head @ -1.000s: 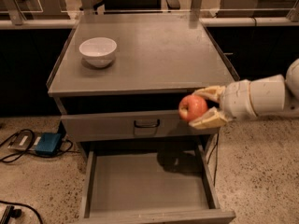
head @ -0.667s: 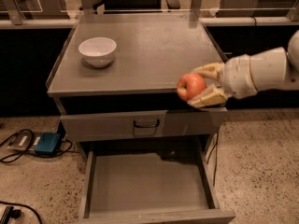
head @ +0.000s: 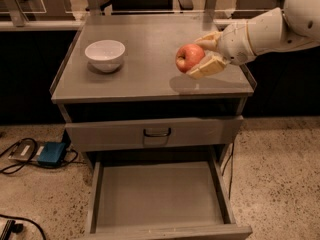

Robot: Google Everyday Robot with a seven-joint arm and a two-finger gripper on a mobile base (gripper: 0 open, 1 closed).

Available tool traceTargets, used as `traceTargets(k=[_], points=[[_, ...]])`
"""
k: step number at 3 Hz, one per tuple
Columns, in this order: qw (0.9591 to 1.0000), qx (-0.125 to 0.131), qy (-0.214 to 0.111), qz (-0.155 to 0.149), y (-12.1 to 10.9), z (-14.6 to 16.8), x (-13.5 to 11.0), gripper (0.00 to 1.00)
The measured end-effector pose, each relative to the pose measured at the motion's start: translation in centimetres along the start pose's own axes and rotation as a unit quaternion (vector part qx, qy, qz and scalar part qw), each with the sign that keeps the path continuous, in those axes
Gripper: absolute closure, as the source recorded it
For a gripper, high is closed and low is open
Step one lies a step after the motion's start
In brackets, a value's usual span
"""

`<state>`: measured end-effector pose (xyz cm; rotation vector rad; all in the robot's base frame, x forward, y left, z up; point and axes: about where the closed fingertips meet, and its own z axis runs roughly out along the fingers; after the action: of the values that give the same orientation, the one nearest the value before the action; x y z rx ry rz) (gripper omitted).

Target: Pick apple from middle drawer and place on counter

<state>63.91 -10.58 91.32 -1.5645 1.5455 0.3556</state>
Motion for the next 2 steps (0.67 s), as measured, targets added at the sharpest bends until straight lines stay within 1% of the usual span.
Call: traceTargets(k=[1, 2], points=[[0.9996, -0.011, 0.008, 0.024, -2.2, 3.2, 0.9, 1.0], [0.9985, -0.02, 0.011, 0.051, -3.4, 5.6, 2.6, 1.0]])
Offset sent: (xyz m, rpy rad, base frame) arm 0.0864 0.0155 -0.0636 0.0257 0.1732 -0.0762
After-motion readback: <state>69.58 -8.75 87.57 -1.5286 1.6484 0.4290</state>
